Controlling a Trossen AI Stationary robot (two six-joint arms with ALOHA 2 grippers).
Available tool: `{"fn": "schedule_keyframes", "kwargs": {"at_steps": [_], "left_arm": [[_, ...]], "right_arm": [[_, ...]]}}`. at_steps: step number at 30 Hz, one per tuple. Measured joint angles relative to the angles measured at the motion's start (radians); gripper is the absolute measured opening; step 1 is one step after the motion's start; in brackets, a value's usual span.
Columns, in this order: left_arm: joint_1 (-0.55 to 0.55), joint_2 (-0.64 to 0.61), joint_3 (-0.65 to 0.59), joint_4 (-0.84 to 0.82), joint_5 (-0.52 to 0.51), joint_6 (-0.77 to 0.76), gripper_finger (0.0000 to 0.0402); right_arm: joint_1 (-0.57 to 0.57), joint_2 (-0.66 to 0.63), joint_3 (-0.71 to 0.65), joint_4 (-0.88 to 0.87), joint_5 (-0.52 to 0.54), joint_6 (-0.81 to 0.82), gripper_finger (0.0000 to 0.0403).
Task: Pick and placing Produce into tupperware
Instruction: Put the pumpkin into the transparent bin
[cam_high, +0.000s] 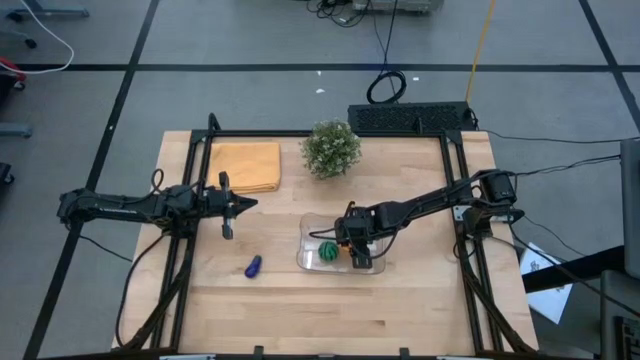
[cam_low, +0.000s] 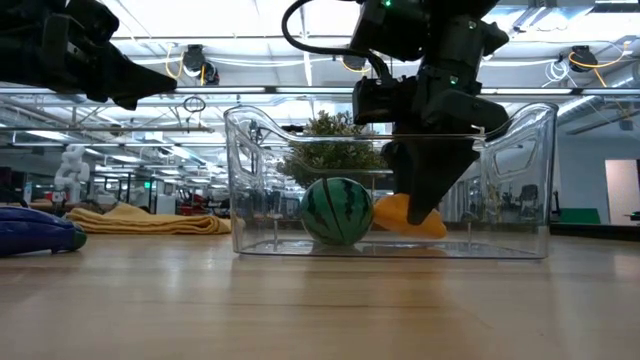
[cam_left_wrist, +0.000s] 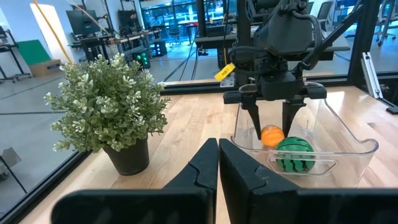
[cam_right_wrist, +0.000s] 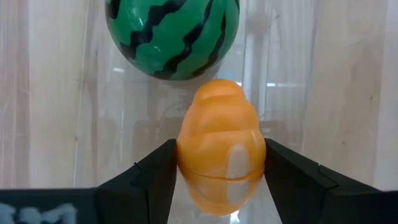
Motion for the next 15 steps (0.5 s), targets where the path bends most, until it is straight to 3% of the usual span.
{"fn": "schedule_keyframes", "kwargs": {"at_steps": [15], "left_arm": [[0.0, 0.0, 0.0, -0.008, 0.0, 0.0, 0.0019]], "right_arm": [[0.0, 0.027, 0.002, 0.007, 0.001, 0.005, 0.0206]]}}
